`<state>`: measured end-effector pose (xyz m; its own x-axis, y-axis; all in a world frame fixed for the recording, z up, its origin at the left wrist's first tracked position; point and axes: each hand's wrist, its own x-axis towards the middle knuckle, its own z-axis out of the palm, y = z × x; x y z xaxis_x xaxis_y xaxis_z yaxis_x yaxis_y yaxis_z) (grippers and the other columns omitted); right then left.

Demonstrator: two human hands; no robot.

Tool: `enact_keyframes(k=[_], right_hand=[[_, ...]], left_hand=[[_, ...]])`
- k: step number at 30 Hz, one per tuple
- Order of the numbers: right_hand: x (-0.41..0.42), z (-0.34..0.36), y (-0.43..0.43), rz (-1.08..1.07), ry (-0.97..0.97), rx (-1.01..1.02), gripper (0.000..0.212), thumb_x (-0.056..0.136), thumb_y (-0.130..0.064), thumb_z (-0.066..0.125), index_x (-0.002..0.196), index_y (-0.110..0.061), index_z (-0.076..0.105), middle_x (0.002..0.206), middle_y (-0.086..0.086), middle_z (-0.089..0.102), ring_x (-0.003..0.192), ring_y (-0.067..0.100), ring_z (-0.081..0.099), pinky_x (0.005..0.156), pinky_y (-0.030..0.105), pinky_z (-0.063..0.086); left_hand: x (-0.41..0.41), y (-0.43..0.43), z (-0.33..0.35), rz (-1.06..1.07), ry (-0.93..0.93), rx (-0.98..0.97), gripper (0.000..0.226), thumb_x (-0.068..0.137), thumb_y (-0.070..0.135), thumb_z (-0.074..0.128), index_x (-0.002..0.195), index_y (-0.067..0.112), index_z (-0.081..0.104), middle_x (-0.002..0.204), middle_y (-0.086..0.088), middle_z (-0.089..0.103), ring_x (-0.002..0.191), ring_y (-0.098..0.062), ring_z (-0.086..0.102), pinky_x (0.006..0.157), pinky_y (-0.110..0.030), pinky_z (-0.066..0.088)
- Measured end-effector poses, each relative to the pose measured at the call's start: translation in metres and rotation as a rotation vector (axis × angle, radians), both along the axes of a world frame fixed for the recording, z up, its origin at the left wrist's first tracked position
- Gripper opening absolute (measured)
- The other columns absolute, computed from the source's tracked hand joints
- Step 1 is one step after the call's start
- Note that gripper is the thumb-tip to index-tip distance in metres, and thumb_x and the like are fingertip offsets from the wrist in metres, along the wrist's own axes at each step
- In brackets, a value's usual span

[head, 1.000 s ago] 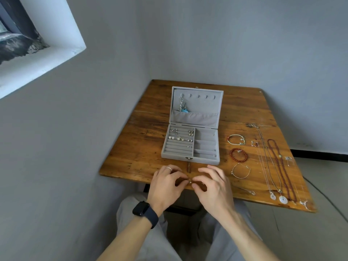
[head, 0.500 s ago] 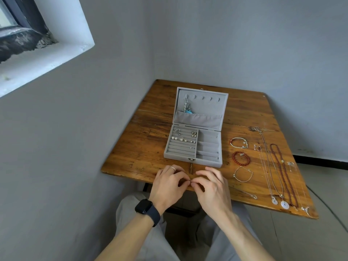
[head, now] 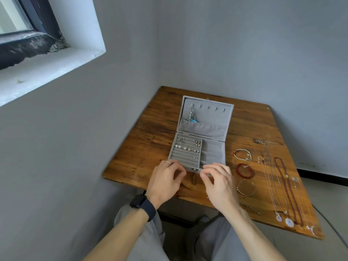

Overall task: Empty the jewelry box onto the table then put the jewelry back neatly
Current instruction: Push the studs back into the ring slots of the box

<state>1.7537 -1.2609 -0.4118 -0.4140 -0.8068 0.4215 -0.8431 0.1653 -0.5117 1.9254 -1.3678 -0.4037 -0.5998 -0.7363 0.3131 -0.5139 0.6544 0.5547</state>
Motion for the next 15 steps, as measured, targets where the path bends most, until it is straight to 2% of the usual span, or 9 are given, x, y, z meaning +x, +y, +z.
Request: enact_keyframes(k=[2,4,7,10,15], right_hand=[[-0.008,0.009,-0.017,-0.001,0.011,0.014,0.010,0.089,-0.021,0.072,0.096,-0.018,0.078,0.108,-0.009,0.070,0.111,0.011,0.051,0.096,0.027,0.042],[-0.013,0.015,-0.036,0.012,0.042,0.050,0.012,0.091,-0.023,0.070,0.098,-0.019,0.078,0.111,-0.007,0.070,0.114,0.015,0.052,0.097,0.027,0.038],[-0.013,0.021,-0.061,0.039,0.074,0.131,0.014,0.093,-0.027,0.067,0.101,-0.021,0.078,0.117,-0.006,0.068,0.120,0.017,0.049,0.101,0.035,0.041],[-0.011,0.019,-0.079,0.059,0.113,0.214,0.019,0.095,-0.030,0.063,0.107,-0.023,0.076,0.125,-0.008,0.064,0.128,0.016,0.042,0.103,0.038,0.040],[-0.013,0.015,-0.094,0.080,0.153,0.308,0.025,0.098,-0.033,0.056,0.114,-0.025,0.074,0.132,-0.008,0.060,0.134,0.017,0.034,0.106,0.040,0.037]], left_hand=[[-0.005,-0.019,0.013,0.061,-0.016,-0.007,0.012,0.095,0.032,0.064,0.101,0.028,0.072,0.115,0.011,0.061,0.112,-0.009,0.052,0.092,-0.034,0.047],[-0.014,-0.036,0.024,0.106,-0.110,-0.005,0.014,0.096,0.035,0.061,0.103,0.030,0.072,0.113,0.009,0.060,0.111,-0.012,0.052,0.090,-0.034,0.046],[-0.029,-0.053,0.034,0.126,-0.260,0.006,0.015,0.097,0.037,0.058,0.103,0.032,0.071,0.113,0.005,0.058,0.112,-0.017,0.051,0.087,-0.034,0.040],[-0.042,-0.062,0.037,0.117,-0.366,0.030,0.016,0.097,0.036,0.056,0.105,0.033,0.070,0.118,0.001,0.059,0.116,-0.021,0.050,0.090,-0.037,0.039],[-0.052,-0.071,0.035,0.133,-0.419,0.073,0.018,0.096,0.034,0.055,0.104,0.034,0.070,0.122,0.001,0.058,0.119,-0.021,0.048,0.094,-0.039,0.038]])
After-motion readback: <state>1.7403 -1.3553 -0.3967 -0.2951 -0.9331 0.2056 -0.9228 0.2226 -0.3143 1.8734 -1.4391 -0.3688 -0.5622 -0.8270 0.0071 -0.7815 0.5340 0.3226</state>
